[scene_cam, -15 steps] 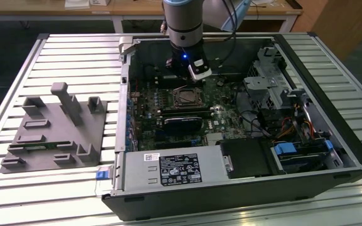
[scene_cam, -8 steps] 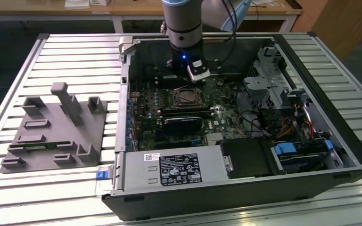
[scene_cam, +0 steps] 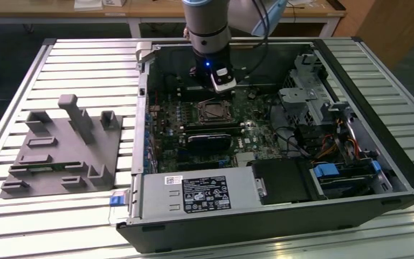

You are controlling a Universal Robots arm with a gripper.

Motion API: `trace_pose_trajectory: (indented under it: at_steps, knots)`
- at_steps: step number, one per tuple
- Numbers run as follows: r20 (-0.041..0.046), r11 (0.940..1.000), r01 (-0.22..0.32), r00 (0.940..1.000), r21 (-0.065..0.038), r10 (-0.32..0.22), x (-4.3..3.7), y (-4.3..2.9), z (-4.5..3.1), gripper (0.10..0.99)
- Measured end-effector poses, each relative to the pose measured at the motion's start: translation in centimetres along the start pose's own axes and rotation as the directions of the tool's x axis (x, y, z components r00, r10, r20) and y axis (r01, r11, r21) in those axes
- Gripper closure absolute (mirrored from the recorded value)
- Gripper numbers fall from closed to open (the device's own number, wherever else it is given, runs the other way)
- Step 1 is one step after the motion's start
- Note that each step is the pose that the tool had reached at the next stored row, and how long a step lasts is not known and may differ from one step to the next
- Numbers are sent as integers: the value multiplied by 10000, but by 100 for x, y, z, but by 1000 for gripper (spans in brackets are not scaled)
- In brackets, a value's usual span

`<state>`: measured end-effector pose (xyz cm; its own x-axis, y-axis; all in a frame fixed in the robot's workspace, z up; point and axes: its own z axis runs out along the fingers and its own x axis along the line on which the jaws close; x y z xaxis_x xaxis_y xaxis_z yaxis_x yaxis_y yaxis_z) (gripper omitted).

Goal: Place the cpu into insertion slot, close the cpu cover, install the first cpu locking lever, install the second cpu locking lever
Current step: 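Install the first cpu locking lever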

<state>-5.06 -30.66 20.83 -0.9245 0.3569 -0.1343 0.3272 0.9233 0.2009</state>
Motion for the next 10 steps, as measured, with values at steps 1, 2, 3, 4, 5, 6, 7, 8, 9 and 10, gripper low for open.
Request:
trace_pose_trajectory:
  at_steps: [1, 2, 3, 4, 5, 6, 7, 8, 9, 10]
  knots:
    - [12, 10000, -52, 10000, 6, 52, 5, 6, 2, 980]
    - [24, 9999, -101, 9999, 12, 101, 9, 13, 4, 980]
    - [37, 9999, -147, 9999, 16, 147, 14, 20, 6, 980]
    - [48, 9998, -188, 9998, 22, 188, 21, 28, 8, 980]
    - [60, 9997, -226, 9997, 26, 226, 28, 35, 9, 980]
    - [72, 9996, -266, 9996, 29, 266, 39, 41, 10, 980]
    - [87, 9995, -299, 9995, 29, 298, 52, 46, 10, 980]
    - [106, 9995, -325, 9994, 29, 324, 66, 50, 10, 980]
    - [128, 9994, -341, 9993, 23, 341, 78, 52, 10, 980]
    - [156, 9994, -347, 9993, 13, 347, 85, 52, 11, 980]
